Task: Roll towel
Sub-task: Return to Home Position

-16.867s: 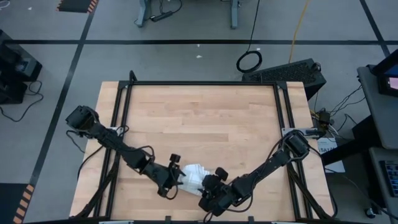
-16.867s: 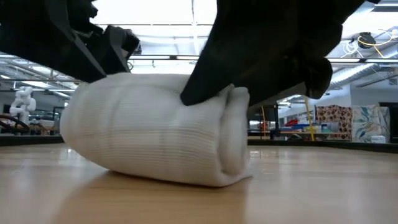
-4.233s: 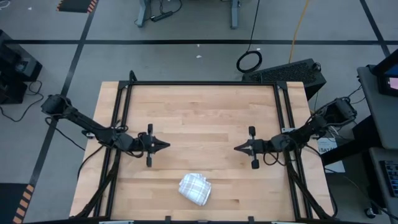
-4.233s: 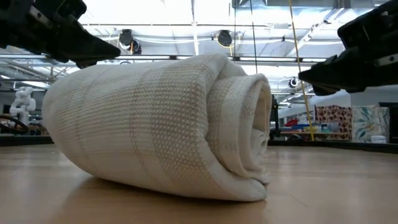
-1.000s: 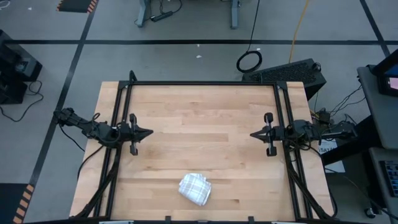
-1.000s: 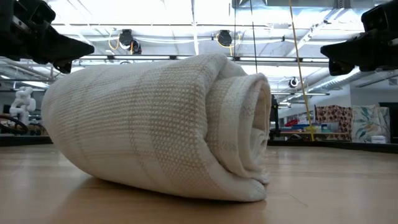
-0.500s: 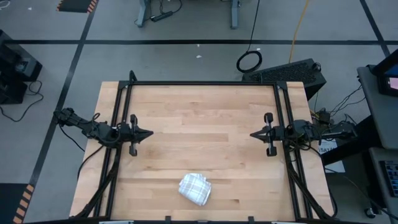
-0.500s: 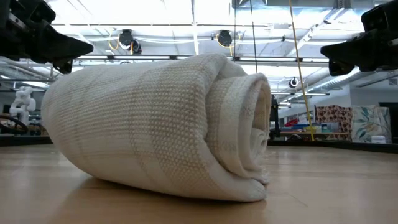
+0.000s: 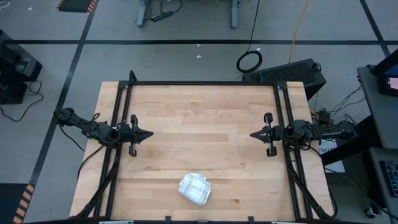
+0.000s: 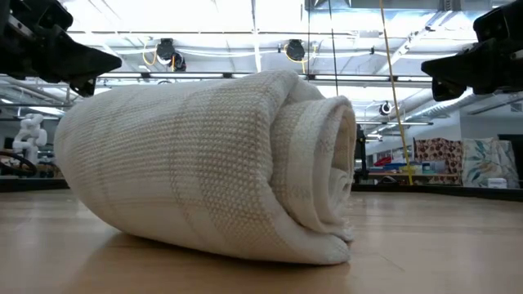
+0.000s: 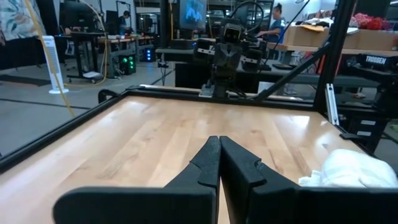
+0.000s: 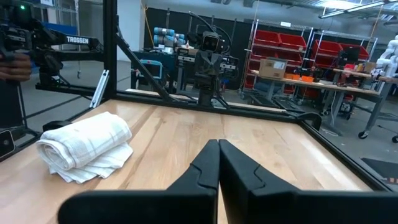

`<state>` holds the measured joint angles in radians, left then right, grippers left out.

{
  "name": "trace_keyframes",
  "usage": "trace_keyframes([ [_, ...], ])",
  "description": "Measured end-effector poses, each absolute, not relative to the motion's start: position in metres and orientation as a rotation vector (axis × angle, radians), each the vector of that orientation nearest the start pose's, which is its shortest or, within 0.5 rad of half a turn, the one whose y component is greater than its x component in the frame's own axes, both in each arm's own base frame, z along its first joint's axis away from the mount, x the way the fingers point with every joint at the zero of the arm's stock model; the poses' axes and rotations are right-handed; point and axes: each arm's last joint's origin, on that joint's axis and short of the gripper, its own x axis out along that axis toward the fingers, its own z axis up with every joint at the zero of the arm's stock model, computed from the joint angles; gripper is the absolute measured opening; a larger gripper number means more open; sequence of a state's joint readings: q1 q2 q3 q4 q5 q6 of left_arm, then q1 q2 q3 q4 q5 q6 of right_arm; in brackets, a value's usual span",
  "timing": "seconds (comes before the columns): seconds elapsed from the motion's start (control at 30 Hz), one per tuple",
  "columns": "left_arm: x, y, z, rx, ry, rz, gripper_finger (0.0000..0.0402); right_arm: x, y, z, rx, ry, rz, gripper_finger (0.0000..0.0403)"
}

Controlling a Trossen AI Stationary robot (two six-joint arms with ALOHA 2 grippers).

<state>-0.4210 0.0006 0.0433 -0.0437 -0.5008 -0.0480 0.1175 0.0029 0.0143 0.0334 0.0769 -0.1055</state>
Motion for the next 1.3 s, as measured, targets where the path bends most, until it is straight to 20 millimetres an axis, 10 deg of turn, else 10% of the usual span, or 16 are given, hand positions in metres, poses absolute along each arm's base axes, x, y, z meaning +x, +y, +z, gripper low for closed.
trace_keyframes([
  [1.3,0.0941,-0.0186,0.1711,-0.052,-0.061,0.110,0.0001,0.0964,0.0091,0.1713,-0.101,-0.045,0.038,0.0000],
])
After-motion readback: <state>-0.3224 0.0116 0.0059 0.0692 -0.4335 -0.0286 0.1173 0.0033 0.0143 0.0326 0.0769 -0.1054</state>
